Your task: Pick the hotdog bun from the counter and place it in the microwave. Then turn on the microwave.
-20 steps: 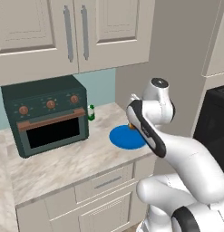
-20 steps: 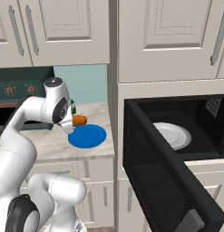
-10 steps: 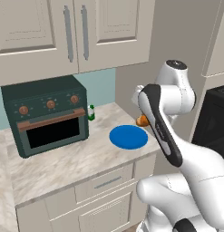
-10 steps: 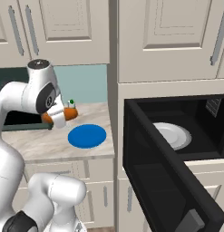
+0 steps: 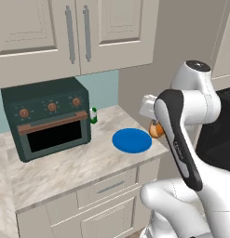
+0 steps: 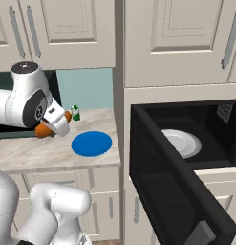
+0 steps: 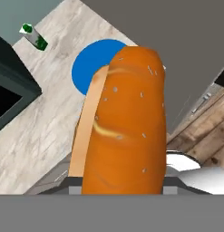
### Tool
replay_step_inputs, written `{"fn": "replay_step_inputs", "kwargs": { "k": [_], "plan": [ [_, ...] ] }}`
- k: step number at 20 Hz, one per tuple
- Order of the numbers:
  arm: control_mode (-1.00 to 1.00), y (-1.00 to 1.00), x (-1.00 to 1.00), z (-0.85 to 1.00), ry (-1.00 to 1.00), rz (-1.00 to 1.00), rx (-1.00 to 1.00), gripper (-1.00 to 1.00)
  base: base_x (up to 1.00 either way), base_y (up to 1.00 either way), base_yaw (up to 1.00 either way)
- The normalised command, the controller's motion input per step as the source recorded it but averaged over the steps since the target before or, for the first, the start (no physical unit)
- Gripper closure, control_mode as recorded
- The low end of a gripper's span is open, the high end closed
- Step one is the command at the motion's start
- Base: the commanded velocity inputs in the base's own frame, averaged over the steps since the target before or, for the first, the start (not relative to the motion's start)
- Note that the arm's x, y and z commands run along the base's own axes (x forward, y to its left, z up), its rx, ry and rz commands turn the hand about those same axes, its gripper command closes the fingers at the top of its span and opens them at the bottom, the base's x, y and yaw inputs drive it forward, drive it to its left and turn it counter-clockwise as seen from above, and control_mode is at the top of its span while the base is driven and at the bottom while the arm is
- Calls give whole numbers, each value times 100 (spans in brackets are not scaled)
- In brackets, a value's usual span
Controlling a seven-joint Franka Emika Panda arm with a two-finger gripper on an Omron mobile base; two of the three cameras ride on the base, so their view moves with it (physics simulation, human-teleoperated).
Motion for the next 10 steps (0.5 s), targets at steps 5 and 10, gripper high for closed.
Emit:
{"fn": "replay_step_inputs", "kwargs": {
  "k": [5,10],
  "plan": [
    [-100,-9,-20,6,-1,42,-6,100,0,0,0],
    [-100,0,-7,3,-6,9,-4,100,0,0,0]
  ]
}}
